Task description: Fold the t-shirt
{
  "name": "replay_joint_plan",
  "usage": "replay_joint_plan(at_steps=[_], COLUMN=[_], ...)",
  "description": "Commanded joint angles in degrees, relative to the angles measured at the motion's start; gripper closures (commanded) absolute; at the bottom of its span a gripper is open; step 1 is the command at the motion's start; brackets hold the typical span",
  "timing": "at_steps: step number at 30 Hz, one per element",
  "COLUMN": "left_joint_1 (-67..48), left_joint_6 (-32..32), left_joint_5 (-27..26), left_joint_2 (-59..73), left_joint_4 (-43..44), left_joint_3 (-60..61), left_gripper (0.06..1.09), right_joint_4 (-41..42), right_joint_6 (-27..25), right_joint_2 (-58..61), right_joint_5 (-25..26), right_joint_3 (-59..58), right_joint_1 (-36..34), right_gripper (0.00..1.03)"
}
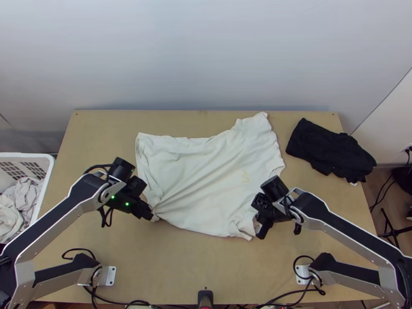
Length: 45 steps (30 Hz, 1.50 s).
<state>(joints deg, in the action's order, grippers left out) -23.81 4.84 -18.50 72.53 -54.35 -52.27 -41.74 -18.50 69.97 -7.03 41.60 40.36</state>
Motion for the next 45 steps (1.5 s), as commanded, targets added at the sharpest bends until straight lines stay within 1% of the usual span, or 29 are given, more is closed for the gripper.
replay_joint_plan(at_steps=[1, 2, 5, 6, 7, 10, 16, 18, 19, 25, 27, 31, 33, 35, 41, 45], left_joint_1=[-2.8, -3.1, -3.3, -3.5, -3.7, -4.6, -4.9, -5.0, -5.0, -2.6, -0.2, 2.9, 3.0, 3.9, 4.6, 2.5], left_joint_6=[-2.1, -2.2, -2.6, -2.6, -2.6, -2.4, 0.0, 2.1, 2.5, 3.3, 4.4, 6.7, 7.6, 8.1, 7.9, 5.6], left_joint_5=[-0.1, -0.1, 0.0, 0.0, 0.0, 0.7, 4.2, 4.4, 4.3, 4.4, 4.4, 4.6, 7.5, 7.7, 7.6, 7.4], left_joint_2=[1.7, 2.1, 2.4, 2.8, 3.1, 4.2, 4.1, 3.1, 3.0, 0.6, 0.3, 0.4, 0.5, 0.9, 2.5, 2.9], left_joint_4=[3.4, 3.4, 4.1, 4.4, 4.5, 4.9, 4.9, 5.0, 4.9, 4.1, 3.8, 3.5, 4.2, 4.5, 5.4, 5.5], left_joint_3=[1.4, 1.2, 0.9, 0.9, 0.9, 0.9, 1.9, 2.8, 3.0, 2.3, 1.8, 1.5, 1.8, 1.6, 0.9, 0.9], left_gripper=[0.83, 0.79, 0.58, 0.52, 0.49, 0.44, 0.45, 0.61, 0.66, 0.64, 0.62, 0.62, 0.62, 0.62, 0.62, 0.62], right_joint_4=[-1.5, -2.6, -4.3, -4.6, -4.8, -4.9, -4.9, -4.9, -4.9, -4.9, -4.9, -4.9, -4.9, -4.9, -4.8, -4.8], right_joint_6=[-0.4, -0.6, -1.4, -1.5, -1.8, -2.0, -2.0, -2.0, -2.0, -2.4, -2.3, -2.3, -2.4, -2.4, -2.6, -2.8], right_joint_2=[-3.4, -4.3, -7.0, -7.7, -8.2, -9.2, -9.5, -9.5, -9.5, -9.5, -9.5, -9.6, -9.6, -9.6, -9.6, -9.6], right_joint_5=[0.2, 0.2, 0.2, 0.2, 0.2, 0.2, 0.2, 0.2, 0.2, 0.2, 0.2, 0.2, 0.2, 0.2, 0.3, 0.3], right_joint_3=[0.1, 0.4, 0.3, 0.0, -0.3, -0.9, -1.0, -1.0, -1.0, -1.1, -1.3, -1.4, -1.3, -1.3, -1.4, -1.6], right_joint_1=[0.9, 0.6, -0.4, -0.5, -0.5, -0.7, -1.1, -1.1, -1.1, -1.1, -1.1, -1.1, -1.1, -1.1, -1.2, -1.2], right_gripper=[1.00, 1.00, 1.00, 1.00, 1.00, 1.00, 1.00, 1.00, 1.00, 1.00, 1.00, 1.00, 1.00, 1.00, 1.00, 1.00])
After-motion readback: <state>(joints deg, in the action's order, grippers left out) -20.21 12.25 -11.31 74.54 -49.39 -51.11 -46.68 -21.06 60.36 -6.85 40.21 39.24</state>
